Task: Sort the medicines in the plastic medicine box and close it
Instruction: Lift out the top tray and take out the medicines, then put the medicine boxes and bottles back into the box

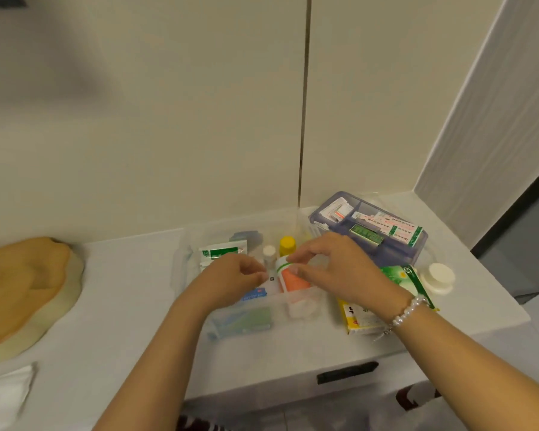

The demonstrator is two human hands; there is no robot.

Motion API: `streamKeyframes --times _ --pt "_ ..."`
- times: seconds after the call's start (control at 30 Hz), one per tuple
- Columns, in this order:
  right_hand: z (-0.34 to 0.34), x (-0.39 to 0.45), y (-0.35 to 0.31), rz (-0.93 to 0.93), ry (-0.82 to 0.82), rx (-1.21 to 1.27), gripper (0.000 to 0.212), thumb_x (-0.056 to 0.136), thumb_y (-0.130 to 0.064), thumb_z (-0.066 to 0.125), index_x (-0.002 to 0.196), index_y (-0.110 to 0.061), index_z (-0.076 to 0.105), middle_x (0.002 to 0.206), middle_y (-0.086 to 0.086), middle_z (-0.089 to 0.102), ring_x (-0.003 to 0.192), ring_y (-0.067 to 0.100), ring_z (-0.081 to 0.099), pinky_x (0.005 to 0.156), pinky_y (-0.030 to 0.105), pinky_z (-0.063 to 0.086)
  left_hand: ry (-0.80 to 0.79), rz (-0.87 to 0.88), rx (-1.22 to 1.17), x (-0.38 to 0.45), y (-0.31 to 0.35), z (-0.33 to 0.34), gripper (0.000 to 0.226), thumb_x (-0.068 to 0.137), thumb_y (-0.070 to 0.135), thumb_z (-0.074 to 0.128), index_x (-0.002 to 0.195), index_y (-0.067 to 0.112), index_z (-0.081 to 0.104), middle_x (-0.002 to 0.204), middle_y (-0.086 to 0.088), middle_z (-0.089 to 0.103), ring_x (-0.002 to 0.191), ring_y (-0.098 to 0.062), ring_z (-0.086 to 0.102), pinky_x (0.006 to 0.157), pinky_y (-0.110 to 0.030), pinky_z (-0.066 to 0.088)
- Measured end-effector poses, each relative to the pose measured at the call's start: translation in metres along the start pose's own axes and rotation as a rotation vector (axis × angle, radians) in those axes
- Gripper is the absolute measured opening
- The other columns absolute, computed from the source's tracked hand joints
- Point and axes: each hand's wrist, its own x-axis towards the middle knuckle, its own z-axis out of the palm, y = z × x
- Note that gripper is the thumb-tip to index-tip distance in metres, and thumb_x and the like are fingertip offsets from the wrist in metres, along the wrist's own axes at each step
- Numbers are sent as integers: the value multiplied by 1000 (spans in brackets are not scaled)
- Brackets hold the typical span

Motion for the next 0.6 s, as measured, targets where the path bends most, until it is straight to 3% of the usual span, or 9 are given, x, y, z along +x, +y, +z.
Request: streamKeyframes --times 0.1,0.23,0.4,0.53,0.6 --pt "14 6 0 -92 -3 -188 20 80 -45 60 91 -33 72 88 -13 71 91 6 51 76 24 17 -167 -54 141 10 -4 -5 22 85 34 58 103 25 69 105 7 68 94 -13 63 82 -26 47" --pt "28 10 3 -132 15 -374 28 84 -51 47 91 -36 69 85 -13 65 95 10 43 74 24 6 -262 -61 297 21 -5 -7 30 89 23 52 117 17 64 124 -2 63 111 -21 58 97 -31 45" --pt "32 11 10 -122 18 -425 34 85 -51 41 91 -33 69 88 -7 63 89 7 32 77 26 6 -350 -12 402 26 -7 2 27 86 21 53 109 15 67 113 -4 68 104 -23 59 86 -30 44" --pt "33 12 10 -107 18 -424 32 85 -51 42 89 -33 69 89 -7 64 89 7 32 85 30 8 -319 20 335 27 -7 4 22 84 24 56 94 11 70 86 -8 66 79 -23 57 73 -32 45" --pt "33 12 10 -106 26 -425 32 85 -52 43 89 -34 69 88 -8 64 89 7 33 87 31 8 -283 15 288 27 -7 2 18 80 26 63 93 17 73 85 -2 71 73 -16 57 69 -27 45"
